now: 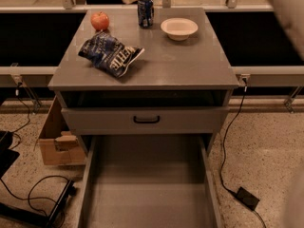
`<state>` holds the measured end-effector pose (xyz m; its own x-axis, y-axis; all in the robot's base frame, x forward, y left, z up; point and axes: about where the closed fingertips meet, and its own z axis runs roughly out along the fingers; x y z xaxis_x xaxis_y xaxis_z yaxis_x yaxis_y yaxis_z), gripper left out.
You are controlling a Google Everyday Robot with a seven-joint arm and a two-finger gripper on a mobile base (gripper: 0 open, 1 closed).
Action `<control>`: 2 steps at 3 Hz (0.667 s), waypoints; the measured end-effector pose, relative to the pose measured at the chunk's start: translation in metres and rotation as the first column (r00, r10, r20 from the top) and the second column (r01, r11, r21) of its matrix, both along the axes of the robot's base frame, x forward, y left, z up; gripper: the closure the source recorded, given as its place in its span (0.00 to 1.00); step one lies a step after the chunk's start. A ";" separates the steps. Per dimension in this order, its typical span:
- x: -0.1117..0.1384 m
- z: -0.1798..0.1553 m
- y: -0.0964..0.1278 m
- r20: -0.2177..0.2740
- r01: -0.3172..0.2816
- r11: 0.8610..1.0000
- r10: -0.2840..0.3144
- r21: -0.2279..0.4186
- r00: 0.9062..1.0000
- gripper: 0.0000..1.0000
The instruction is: Pick blue chip bag from middle drawer and place on counter
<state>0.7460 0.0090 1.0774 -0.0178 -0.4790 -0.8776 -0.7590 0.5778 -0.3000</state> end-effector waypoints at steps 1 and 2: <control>-0.046 0.059 -0.104 0.115 0.254 0.967 -0.255 0.024 0.960 0.00; -0.092 0.091 -0.174 0.224 0.449 0.892 -0.447 0.046 0.866 0.00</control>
Offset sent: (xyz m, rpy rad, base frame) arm -0.1333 -0.2311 -0.1139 -0.0619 0.0813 -0.7642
